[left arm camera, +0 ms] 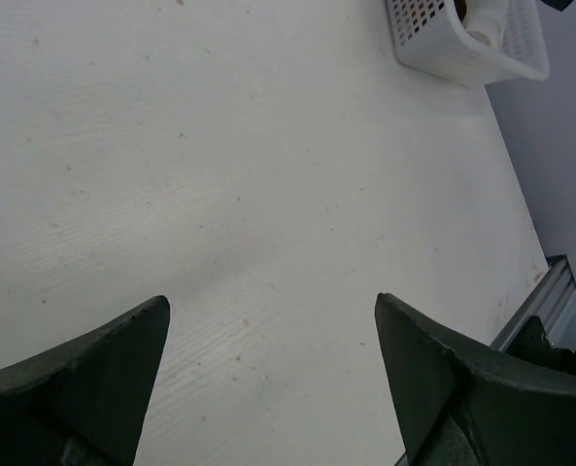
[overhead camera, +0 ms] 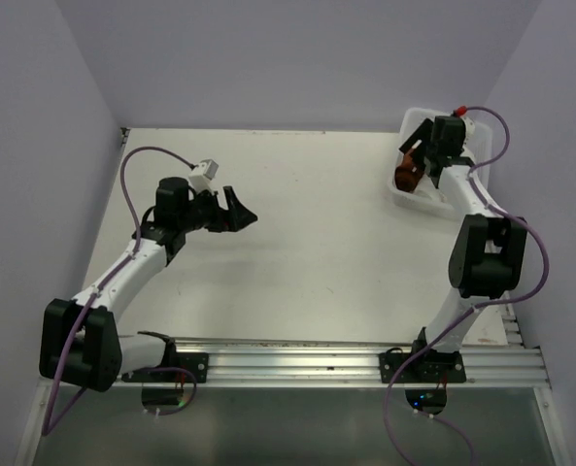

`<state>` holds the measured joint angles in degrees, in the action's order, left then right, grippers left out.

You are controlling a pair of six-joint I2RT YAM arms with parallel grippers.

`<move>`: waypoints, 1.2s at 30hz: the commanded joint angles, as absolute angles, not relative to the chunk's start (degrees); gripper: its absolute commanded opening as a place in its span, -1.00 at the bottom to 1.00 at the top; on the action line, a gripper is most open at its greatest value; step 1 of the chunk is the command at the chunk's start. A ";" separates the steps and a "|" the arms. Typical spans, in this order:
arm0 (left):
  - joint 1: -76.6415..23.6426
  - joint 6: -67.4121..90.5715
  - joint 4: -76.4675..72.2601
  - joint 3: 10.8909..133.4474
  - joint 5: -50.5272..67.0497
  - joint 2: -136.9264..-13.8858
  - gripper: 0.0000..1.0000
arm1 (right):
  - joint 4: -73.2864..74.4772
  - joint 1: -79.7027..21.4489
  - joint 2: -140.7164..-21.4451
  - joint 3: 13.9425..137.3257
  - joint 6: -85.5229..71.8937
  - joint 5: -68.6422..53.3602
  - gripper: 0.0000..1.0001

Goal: Roll the towels
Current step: Place the rolled towel into the container

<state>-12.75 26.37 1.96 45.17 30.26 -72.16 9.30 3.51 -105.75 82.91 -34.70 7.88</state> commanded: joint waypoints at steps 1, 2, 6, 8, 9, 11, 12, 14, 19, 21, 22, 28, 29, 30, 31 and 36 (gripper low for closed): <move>-11.60 25.93 -0.70 44.82 30.33 -69.79 0.83 | 13.43 3.60 -100.99 82.27 -33.22 6.51 0.60; -11.25 25.58 -0.53 44.82 30.15 -69.44 0.86 | 13.36 3.60 -100.03 80.96 -32.87 6.24 0.60; -10.72 24.70 -0.35 45.09 29.09 -67.42 0.99 | 12.13 3.52 -93.79 76.21 -31.82 1.16 0.58; -10.29 23.39 -0.09 45.44 27.52 -66.45 0.99 | 10.29 3.34 -88.96 72.09 -30.59 -1.82 0.57; -10.28 23.03 1.04 45.61 26.47 -65.05 0.99 | 9.50 2.99 -86.77 70.33 -30.15 -3.24 0.58; -9.76 21.98 2.19 45.70 23.48 -63.64 0.99 | 6.33 0.72 -80.36 64.88 -27.62 -6.76 0.70; -9.41 21.80 2.98 45.79 22.25 -62.33 0.99 | 6.76 0.27 -78.59 63.73 -26.47 -6.68 0.82; -8.09 21.19 4.04 46.23 18.30 -61.18 0.99 | 10.36 -5.24 -74.38 62.23 -22.79 -5.89 0.98; -6.24 19.08 9.49 47.55 3.82 -56.52 0.99 | 21.77 -16.41 -67.34 61.00 -17.06 1.22 0.98; -6.24 17.50 9.49 46.94 1.51 -54.15 0.99 | 24.24 -18.01 -64.09 60.56 -15.30 1.15 0.98; -6.24 17.40 9.58 46.59 -1.46 -53.53 0.99 | 27.65 -18.54 -63.64 61.08 -15.29 1.14 0.97; -6.24 17.49 10.02 46.50 -2.82 -53.00 0.99 | 28.83 -18.90 -58.01 57.23 -16.44 3.16 0.97; -6.24 17.58 10.11 46.49 -2.73 -53.09 0.99 | 28.74 -18.90 -57.75 56.87 -16.70 3.69 0.98; -6.33 17.58 10.11 46.41 -2.81 -53.26 0.99 | 28.91 -18.90 -57.74 56.69 -16.87 4.82 0.98; -6.24 17.58 10.11 46.49 -2.81 -53.26 0.99 | 29.44 -18.90 -58.09 56.52 -17.22 4.92 0.97; -6.33 16.96 10.02 46.23 -3.08 -53.61 0.99 | 29.71 -18.90 -59.24 56.08 -18.11 5.45 0.98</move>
